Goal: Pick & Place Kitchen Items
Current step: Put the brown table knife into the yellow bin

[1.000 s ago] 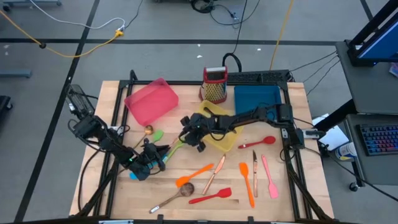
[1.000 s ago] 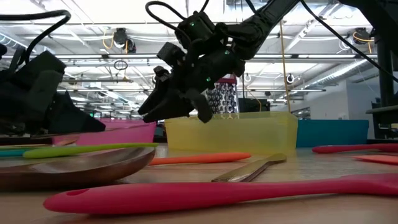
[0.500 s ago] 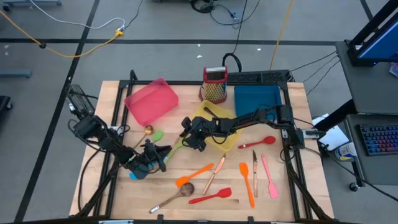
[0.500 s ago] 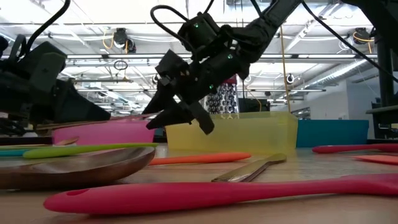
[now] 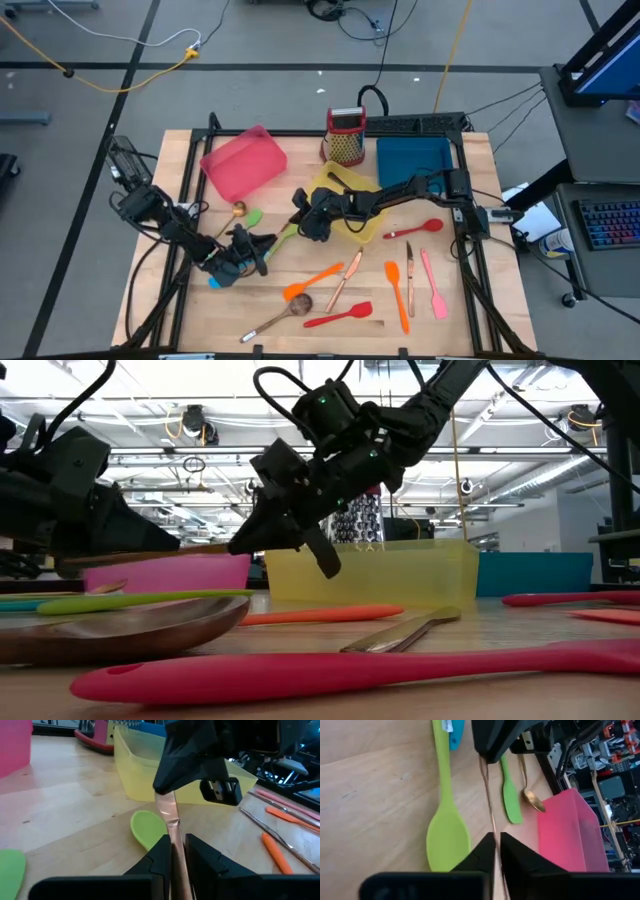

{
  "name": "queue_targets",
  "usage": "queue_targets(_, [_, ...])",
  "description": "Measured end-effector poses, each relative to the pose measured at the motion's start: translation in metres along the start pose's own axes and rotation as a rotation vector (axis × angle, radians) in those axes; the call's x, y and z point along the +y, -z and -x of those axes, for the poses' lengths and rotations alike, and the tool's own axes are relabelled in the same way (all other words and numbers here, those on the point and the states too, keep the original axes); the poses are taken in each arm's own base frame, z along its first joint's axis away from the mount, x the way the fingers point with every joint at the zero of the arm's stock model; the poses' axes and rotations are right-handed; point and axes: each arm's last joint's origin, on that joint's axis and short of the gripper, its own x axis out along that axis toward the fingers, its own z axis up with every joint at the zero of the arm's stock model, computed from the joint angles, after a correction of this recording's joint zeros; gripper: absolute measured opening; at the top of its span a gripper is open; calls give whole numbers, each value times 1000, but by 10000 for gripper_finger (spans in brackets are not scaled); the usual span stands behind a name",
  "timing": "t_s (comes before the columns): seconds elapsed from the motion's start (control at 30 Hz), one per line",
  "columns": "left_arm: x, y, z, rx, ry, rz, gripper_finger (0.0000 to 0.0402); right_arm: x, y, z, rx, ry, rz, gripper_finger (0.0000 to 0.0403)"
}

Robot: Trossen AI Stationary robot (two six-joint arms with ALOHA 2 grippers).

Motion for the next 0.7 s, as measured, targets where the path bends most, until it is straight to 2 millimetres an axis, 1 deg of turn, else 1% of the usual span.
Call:
queue_targets(0.4, [-3, -7, -7, -2, 32, 24, 50, 4, -5, -1, -7, -13, 10, 3])
queue_targets(0.57, [-4, -7, -7, 4, 38, 25, 51, 10, -13, -1, 10, -17, -6, 2])
queue_targets(0.7, [-7, -11, -7, -22, 51, 13, 51, 17, -24, -1, 76, 5, -51, 1])
